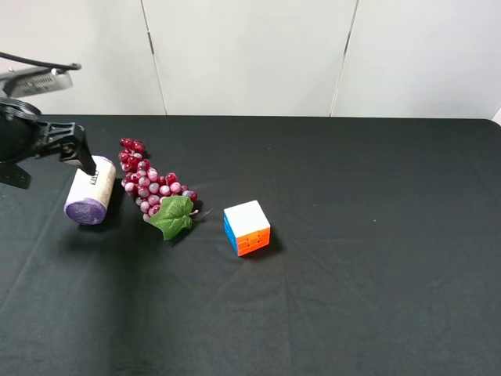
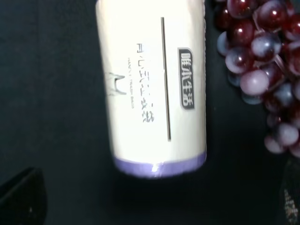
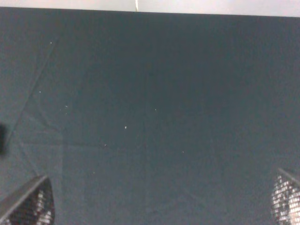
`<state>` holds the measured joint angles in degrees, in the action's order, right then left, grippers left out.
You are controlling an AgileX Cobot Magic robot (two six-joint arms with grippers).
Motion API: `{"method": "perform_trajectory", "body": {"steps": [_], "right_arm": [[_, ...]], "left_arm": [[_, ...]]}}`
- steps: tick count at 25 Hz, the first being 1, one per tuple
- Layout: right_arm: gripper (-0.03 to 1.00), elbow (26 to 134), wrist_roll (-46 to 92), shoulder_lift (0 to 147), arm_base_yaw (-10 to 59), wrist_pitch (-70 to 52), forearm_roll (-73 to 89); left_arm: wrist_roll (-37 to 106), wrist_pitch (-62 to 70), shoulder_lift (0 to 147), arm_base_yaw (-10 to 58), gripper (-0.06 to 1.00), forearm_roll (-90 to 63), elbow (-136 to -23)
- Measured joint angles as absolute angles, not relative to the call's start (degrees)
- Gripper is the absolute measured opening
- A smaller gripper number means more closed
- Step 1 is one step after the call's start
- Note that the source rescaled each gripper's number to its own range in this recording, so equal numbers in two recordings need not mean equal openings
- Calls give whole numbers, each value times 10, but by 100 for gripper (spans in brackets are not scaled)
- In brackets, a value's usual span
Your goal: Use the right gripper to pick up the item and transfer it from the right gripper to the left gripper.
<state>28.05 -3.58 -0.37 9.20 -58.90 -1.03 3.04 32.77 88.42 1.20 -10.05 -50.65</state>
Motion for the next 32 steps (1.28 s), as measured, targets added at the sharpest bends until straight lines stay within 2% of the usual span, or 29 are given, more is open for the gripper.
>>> {"method": "perform_trajectory", "body": {"steps": [12, 22, 32], "right_arm": [[99, 281, -36, -4, 92, -589, -10], [99, 281, -36, -4, 92, -589, -10], [99, 281, -36, -4, 92, -589, -10]], "left_arm": [[30, 462, 710, 12, 100, -89, -512], [-8, 664, 606, 12, 100, -24, -659], [-21, 668, 478, 25, 100, -19, -691]]}}
